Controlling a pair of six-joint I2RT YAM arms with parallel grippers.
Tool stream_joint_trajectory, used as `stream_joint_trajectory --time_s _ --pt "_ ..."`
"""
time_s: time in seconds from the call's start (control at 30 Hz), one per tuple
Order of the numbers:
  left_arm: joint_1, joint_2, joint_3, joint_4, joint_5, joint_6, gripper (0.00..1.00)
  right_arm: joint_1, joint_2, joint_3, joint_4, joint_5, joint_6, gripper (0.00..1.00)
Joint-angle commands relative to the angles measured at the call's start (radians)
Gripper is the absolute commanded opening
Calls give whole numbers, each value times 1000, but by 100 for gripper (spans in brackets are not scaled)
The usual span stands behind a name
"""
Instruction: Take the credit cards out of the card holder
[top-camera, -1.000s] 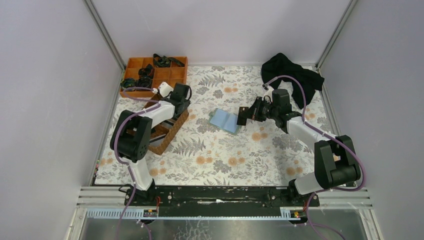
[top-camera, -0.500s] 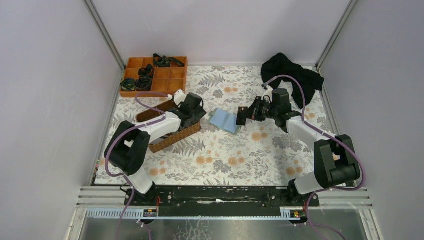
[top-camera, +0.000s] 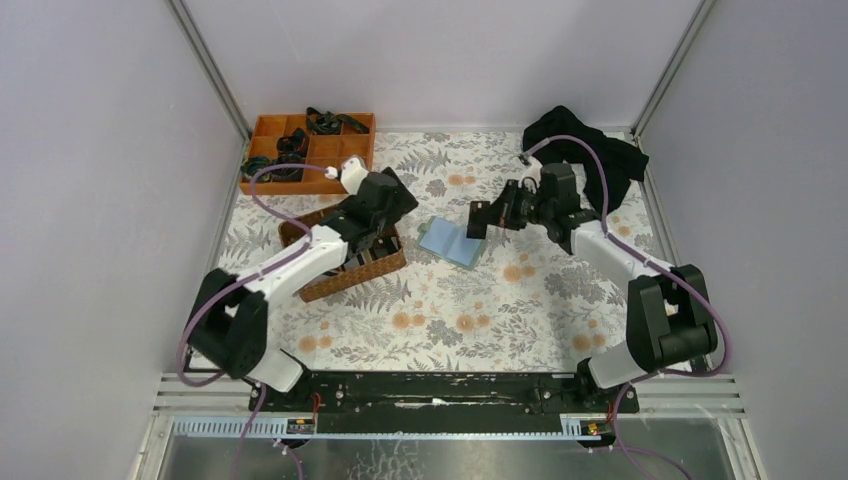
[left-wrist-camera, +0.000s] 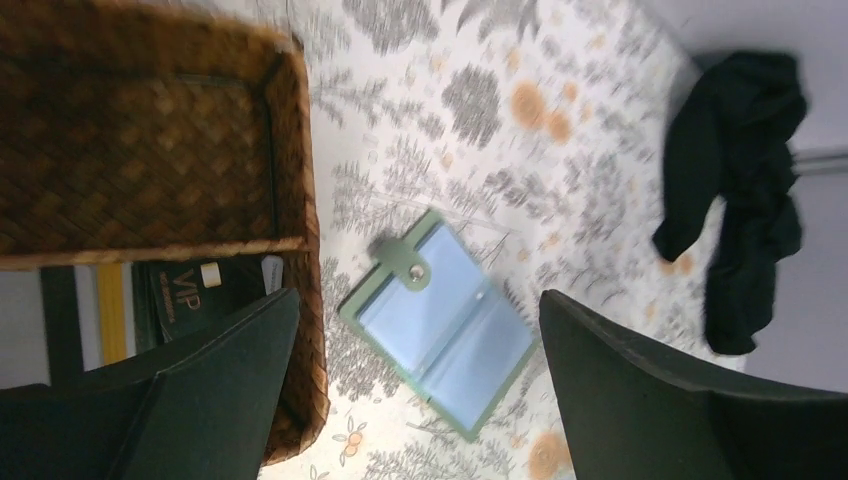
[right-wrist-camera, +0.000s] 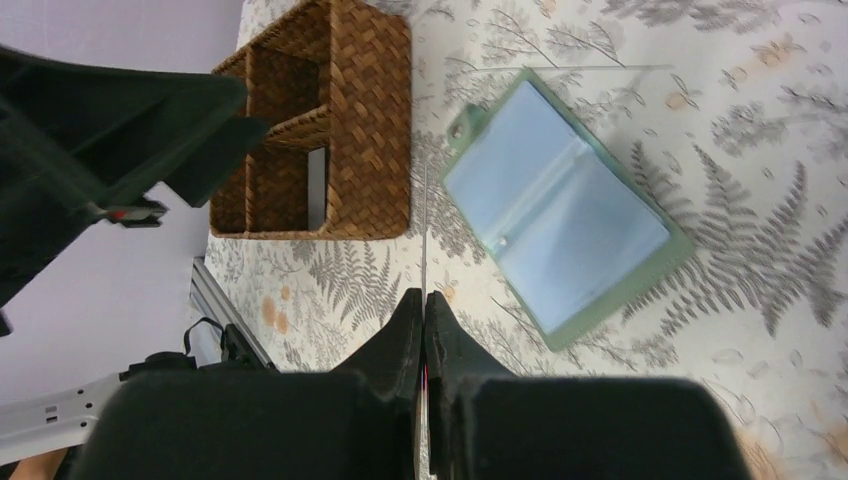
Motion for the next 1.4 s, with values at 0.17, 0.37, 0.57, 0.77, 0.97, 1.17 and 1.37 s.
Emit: stream_joint_trajectory --time_s 0.17,0.37,0.57,0.77,0.97,1.17,1.37 --pt "76 -210 -73 -82 -254 61 100 237 226 434 -325 140 -112 0" --pt "307 -354 -305 18 -130 -1 100 363 385 717 -532 241 -207 0" --pt "323 -422 -375 17 -171 32 100 451 567 1000 -735 322 -266 0" --pt "324 -427 -392 27 -181 47 100 512 690 1166 -832 387 -279 0" --pt "324 -428 -418 60 -174 53 100 526 750 1242 -881 429 -295 0" --pt "324 -427 -417 68 -173 67 100 538 809 1311 -921 443 -312 0" --pt "325 -426 -422 80 -160 77 100 543 855 1359 -941 446 -321 0"
